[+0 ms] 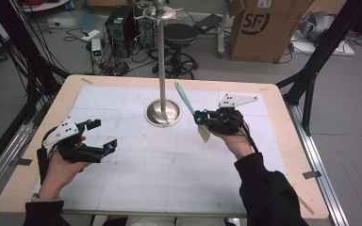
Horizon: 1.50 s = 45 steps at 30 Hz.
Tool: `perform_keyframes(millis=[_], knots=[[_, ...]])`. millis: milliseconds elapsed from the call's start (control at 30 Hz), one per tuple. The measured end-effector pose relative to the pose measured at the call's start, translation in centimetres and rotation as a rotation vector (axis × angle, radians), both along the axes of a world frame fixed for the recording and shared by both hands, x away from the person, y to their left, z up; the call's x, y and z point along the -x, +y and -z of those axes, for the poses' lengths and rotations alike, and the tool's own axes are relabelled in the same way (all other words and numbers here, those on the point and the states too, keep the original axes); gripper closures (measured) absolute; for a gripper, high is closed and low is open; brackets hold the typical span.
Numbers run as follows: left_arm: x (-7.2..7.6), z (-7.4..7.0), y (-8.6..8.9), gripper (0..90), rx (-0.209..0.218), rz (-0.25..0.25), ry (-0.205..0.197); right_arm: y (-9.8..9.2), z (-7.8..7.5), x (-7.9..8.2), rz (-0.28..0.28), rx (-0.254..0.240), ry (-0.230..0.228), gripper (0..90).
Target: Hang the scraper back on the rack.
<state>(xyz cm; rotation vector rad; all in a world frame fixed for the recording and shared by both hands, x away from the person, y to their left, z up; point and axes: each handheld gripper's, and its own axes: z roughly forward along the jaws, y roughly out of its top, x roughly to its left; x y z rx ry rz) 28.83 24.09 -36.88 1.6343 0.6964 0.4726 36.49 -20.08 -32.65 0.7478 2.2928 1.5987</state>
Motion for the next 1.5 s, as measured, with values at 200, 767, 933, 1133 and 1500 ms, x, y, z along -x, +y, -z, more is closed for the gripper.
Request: perform_keyframes(millis=[200, 767, 933, 1133, 1500], knots=[[0.4, -0.5, -0.8, 1.7, 0.006, 0.025, -0.031, -0.1, -2.5, -1.7, 0.031, -0.061, -0.063, 80.6], [1.1, 0.4, 0.2, 1.7, -0.007, 0.001, 0.002, 0.1, -8.4, -5.3, 0.070, -0.162, -0.151, 80.6], [1.2, 0.5, 0.4, 1.7, -0.007, -0.004, 0.003, 0.5, -8.9, -5.9, 0.073, -0.175, -0.156, 80.6], [1.4, 0.4, 0.6, 1.7, -0.003, -0.009, 0.001, 0.7, -8.9, -6.5, 0.074, -0.194, -0.154, 80.6], [1.5, 0.4, 0.8, 1.7, -0.004, -0.014, -0.001, 2.0, -8.5, -7.4, 0.077, -0.172, -0.139, 80.6]])
